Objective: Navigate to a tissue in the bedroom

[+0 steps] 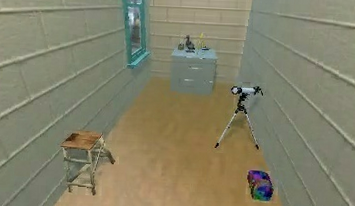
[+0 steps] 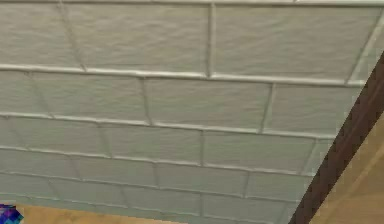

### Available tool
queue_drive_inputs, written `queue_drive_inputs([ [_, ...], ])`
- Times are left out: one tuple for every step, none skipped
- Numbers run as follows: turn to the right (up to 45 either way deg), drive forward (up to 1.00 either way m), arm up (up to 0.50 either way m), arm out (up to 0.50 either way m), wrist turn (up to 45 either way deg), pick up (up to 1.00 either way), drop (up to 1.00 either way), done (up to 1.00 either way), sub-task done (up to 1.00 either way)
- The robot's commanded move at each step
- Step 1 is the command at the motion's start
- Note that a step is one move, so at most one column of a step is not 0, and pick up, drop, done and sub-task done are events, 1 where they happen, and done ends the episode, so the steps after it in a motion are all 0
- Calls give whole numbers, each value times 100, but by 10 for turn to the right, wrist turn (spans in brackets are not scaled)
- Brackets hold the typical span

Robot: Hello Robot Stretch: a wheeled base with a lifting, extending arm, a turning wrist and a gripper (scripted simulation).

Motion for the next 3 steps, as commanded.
queue_drive_inputs([
  [0, 25, 0, 0, 0, 0, 0, 0, 0],
  [-30, 0, 0, 0, 0, 0, 0, 0, 0],
  [0, 75, 0, 0, 0, 0, 0, 0, 0],
])
